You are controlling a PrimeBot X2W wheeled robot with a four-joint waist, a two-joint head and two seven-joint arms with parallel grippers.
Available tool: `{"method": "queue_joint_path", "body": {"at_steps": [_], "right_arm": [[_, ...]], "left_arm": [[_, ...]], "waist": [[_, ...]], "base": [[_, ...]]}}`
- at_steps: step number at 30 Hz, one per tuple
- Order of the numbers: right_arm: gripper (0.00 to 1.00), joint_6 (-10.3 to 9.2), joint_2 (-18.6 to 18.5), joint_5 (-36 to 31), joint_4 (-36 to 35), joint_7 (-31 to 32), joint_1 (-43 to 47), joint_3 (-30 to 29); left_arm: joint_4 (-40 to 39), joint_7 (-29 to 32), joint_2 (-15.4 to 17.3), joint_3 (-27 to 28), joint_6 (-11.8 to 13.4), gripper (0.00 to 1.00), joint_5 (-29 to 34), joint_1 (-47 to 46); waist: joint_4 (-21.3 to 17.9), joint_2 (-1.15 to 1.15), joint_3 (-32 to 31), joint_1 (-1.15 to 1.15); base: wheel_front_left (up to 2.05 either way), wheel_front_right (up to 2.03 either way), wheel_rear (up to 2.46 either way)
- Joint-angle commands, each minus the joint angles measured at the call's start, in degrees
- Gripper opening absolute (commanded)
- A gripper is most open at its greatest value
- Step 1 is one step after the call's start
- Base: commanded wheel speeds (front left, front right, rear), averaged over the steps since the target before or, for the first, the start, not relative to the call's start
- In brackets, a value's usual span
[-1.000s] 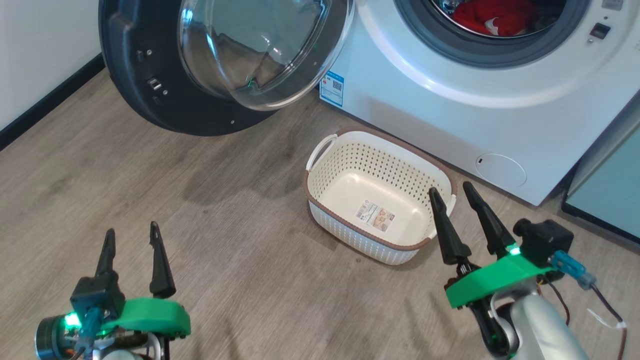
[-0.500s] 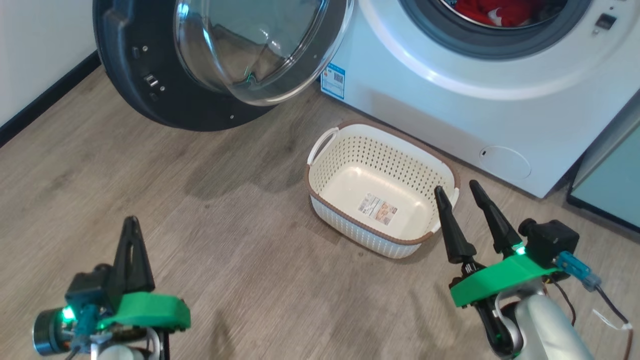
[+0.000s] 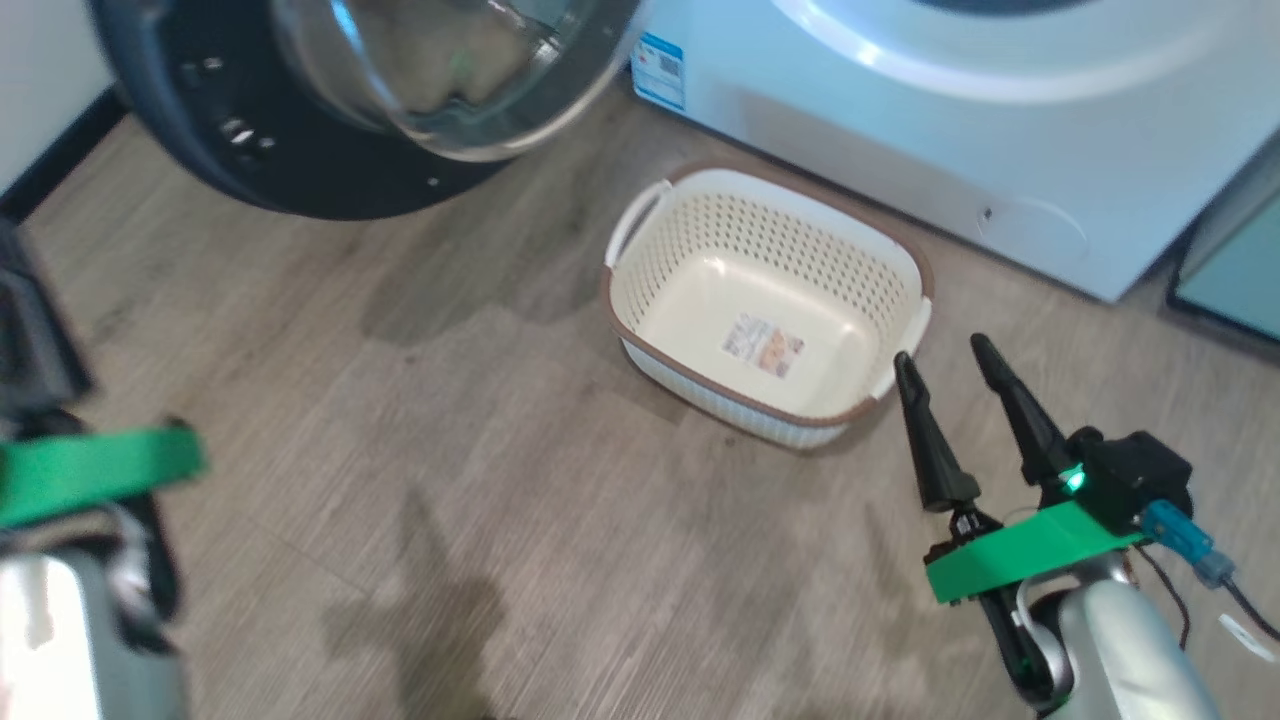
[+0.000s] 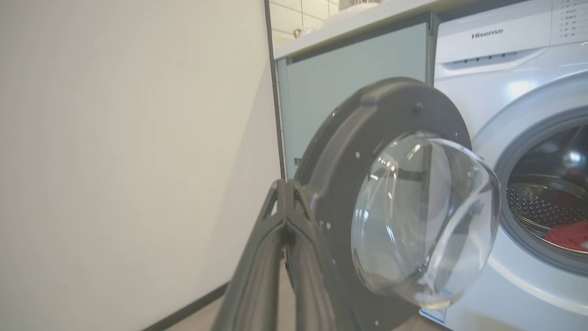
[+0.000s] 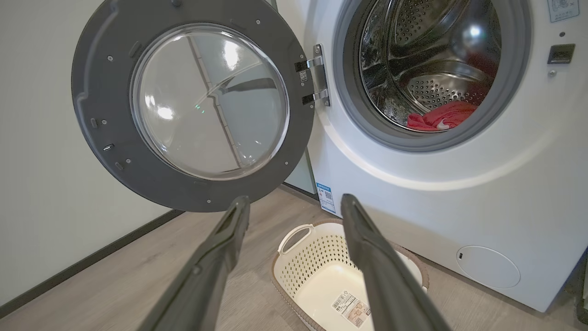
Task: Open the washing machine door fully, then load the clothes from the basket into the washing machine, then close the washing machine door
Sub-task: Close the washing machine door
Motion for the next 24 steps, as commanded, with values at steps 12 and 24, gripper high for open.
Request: {"method": "queue_joint_path", "body": {"at_steps": [12, 24], "right_arm": [[1.0, 0.0, -4.74, -0.65, -4.44, -0.53, -5.67, 2.92], [1.0, 0.0, -5.89, 0.14, -4.85, -0.53, -8.34, 3.72]], "left_arm": [[9.56, -0.28, 13.71, 18.86, -6.47, 0.0, -6.77, -21.25], [44.69, 1.83, 26.11, 33.79, -6.61, 0.0, -18.9, -40.11]], "waist": [[-9.88, 0.0, 12.21, 0.0], [-14.51, 0.0, 16.69, 0.0]], "base": [[0.0, 0.0, 0.0], [0.0, 0.0, 0.0]]}}
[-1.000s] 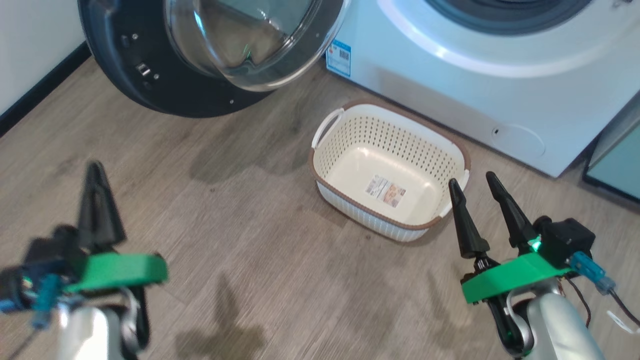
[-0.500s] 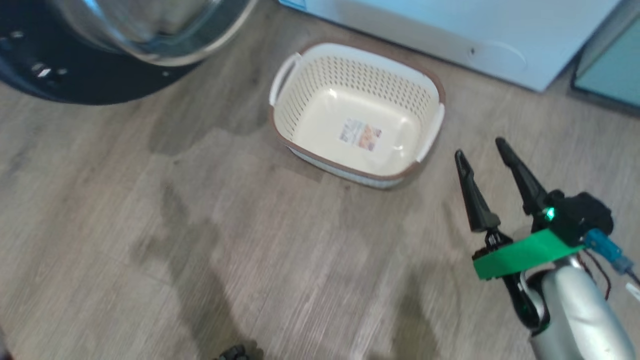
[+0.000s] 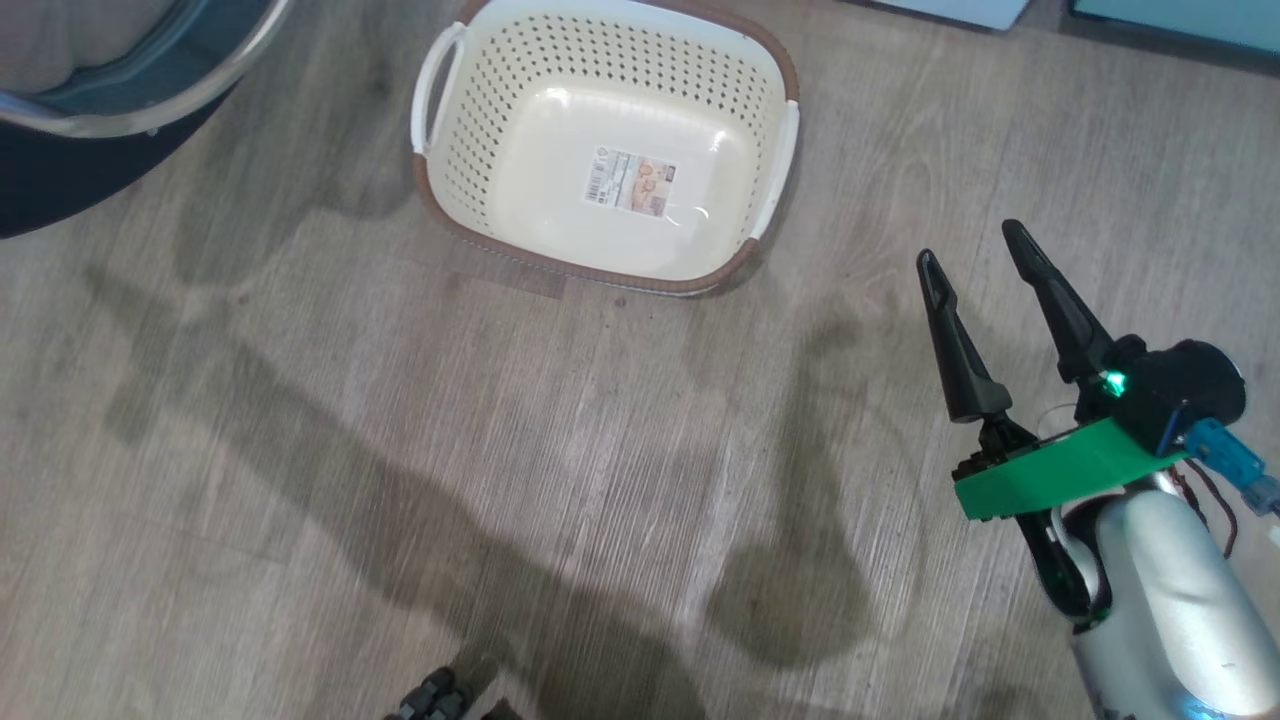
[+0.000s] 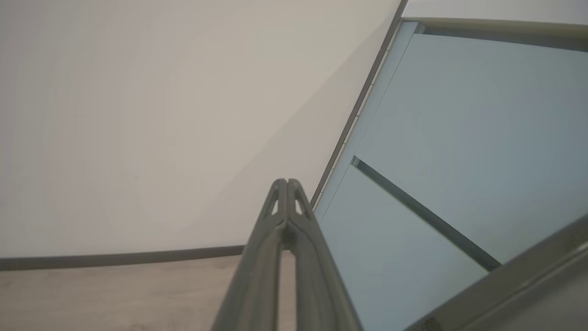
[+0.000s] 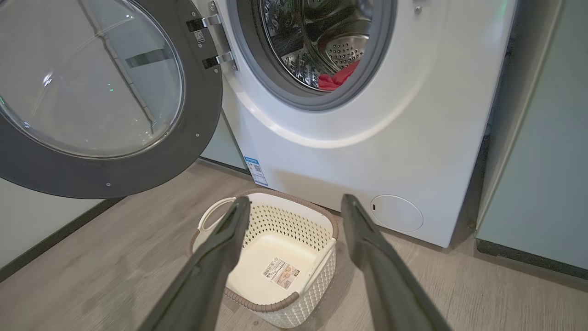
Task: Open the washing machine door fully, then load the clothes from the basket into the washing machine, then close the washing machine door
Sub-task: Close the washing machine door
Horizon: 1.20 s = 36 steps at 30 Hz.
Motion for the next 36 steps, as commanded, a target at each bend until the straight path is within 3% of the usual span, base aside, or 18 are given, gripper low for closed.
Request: {"method": "queue_joint_path", "body": {"at_steps": [1, 4, 9, 14, 19, 36], "right_arm": [[1.0, 0.0, -0.27, 0.44, -1.88, -0.53, -0.67, 1.65], [1.0, 0.0, -0.21, 0.41, -1.81, -0.53, -0.98, 1.78], [1.0, 0.0, 0.05, 0.17, -1.5, -0.53, -1.16, 2.54], [1.0, 0.0, 0.08, 0.17, -1.11, -0.53, -1.33, 2.91], [1.0, 0.0, 0.06, 0.14, -0.11, -0.53, -1.65, 3.22], [1.0, 0.0, 1.32, 0.33, 1.87, -0.53, -1.39, 3.45]], "left_arm": [[0.84, 1.11, 6.15, 1.8, 0.13, 0.0, -1.21, -1.18], [6.59, 3.57, 7.81, 4.42, 0.53, 0.0, -4.54, -3.94], [14.62, 11.82, 7.89, 10.07, 0.19, 0.0, -13.29, -9.34], [19.06, 17.98, 7.21, 11.31, 0.92, 0.0, -16.51, -11.59], [21.25, 23.4, 6.47, 12.36, -0.45, 0.0, -19.67, -13.2], [22.49, 33.16, 4.94, 10.03, -5.22, 0.0, -21.25, -11.3]], "waist": [[-0.83, 0.0, 0.69, -0.01], [-1.13, 0.0, 1.11, -0.01], [-1.15, 0.0, 1.37, -0.01], [-0.78, 0.0, 1.43, -0.01], [-0.81, 0.0, 1.04, -0.01], [-1.48, 0.0, -2.55, -0.01]], "base": [[0.0, 0.0, 0.0], [0.0, 0.0, 0.0], [0.0, 0.0, 0.0], [0.0, 0.0, 0.0], [0.0, 0.0, 0.0], [0.0, 0.0, 0.0]]}}
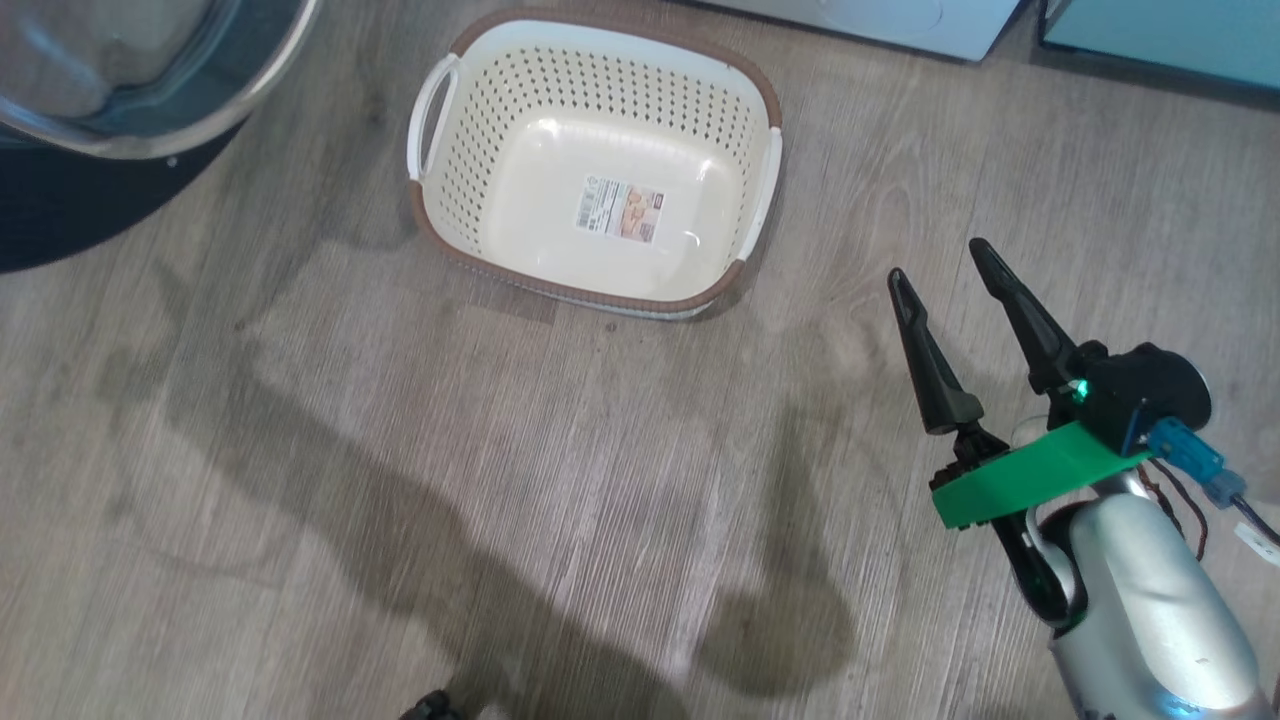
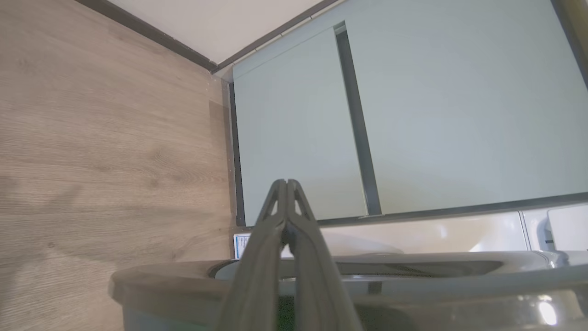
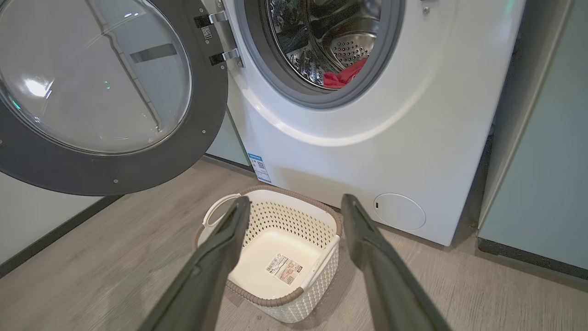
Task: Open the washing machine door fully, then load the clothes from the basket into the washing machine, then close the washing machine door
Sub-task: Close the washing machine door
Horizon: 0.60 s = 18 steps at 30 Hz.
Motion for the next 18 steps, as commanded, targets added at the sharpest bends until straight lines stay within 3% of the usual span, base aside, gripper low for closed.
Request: {"method": "queue_joint_path", "body": {"at_steps": [1, 8, 18], "right_arm": [[1.0, 0.0, 0.88, 0.27, -1.43, -0.53, -0.41, 1.49], [1.0, 0.0, 1.83, 0.2, -0.31, -0.53, 0.3, 1.06], [1.0, 0.0, 3.51, 0.12, 1.2, -0.53, 1.49, 0.78]], "left_arm": [[-0.94, 1.61, 2.18, -1.54, -0.97, 0.0, -0.51, 1.25], [-2.62, 9.91, 0.37, -3.7, -3.78, 0.0, -2.38, 3.55], [-12.81, 23.12, -4.9, -8.13, -4.27, 0.0, -8.83, 9.07]], "waist": [[-0.09, -0.01, -0.63, 0.0], [-0.16, -0.01, -3.6, 0.0], [-0.33, -0.01, -7.79, 0.0]], "base": [[0.0, 0.0, 0.0], [0.0, 0.0, 0.0], [0.0, 0.0, 0.0]]}}
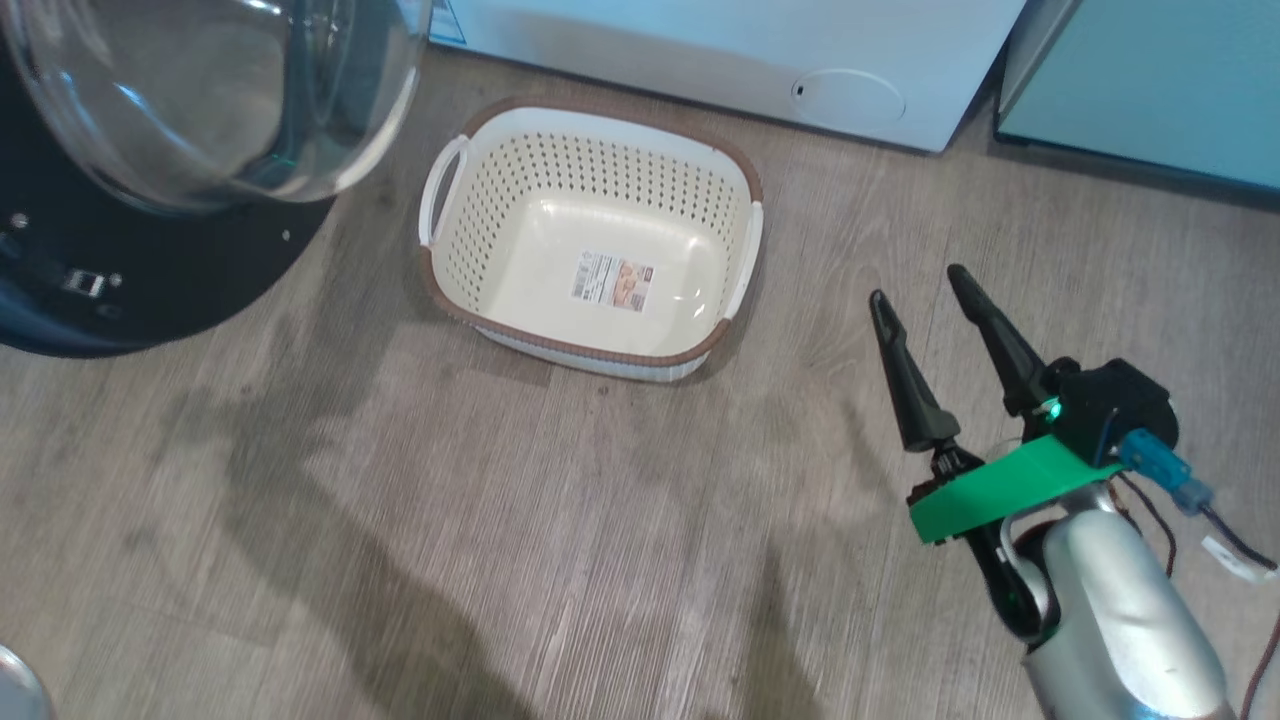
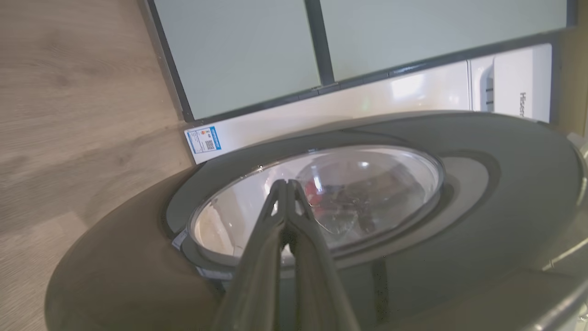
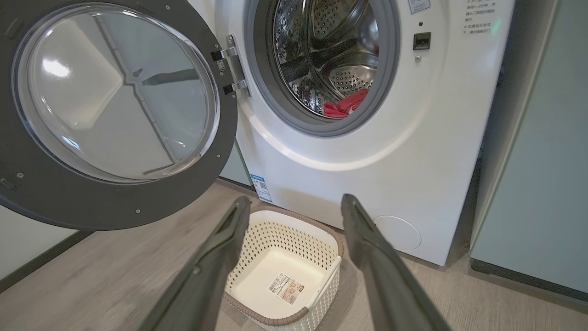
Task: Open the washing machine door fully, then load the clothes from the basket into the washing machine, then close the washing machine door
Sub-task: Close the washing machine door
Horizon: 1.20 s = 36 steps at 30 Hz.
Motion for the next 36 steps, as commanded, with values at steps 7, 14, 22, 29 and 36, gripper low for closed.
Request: {"method": "queue_joint_path", "body": {"at_steps": [7, 14, 22, 29, 36], "right_arm": [[1.0, 0.0, 1.62, 0.23, -0.81, -0.53, 1.62, 1.21], [1.0, 0.0, 2.25, 0.19, -0.44, -0.53, 2.19, 0.82], [1.0, 0.0, 2.67, 0.15, -0.22, -0.53, 2.8, 0.69], [1.0, 0.0, 2.91, 0.22, -0.22, -0.53, 2.93, 0.42], [1.0, 0.0, 3.04, 0.21, -0.17, -0.53, 2.76, 0.59]], "left_arm": [[-10.78, 6.86, -1.67, -2.8, -0.51, 0.0, -4.83, 7.41], [-18.89, 12.37, -6.83, -4.79, -0.51, 0.0, -8.45, 12.8], [-25.4, 15.52, -12.38, -6.19, 0.19, 0.0, -10.05, 16.41], [-30.96, 17.73, -16.02, -8.63, 1.84, 0.0, -11.85, 19.84], [-32.92, 16.62, -16.89, -13.17, 3.8, 0.0, -17.53, 22.02]], "waist": [[-0.86, -0.01, -2.86, 0.0], [-2.09, -0.01, -4.27, 0.0], [-3.62, -0.01, -5.01, 0.0], [-6.0, -0.01, -5.11, 0.0], [-9.54, -0.01, -4.81, 0.0]], "base": [[0.0, 0.0, 0.0], [0.0, 0.0, 0.0], [0.0, 0.0, 0.0], [0.0, 0.0, 0.0], [0.0, 0.0, 0.0]]}}
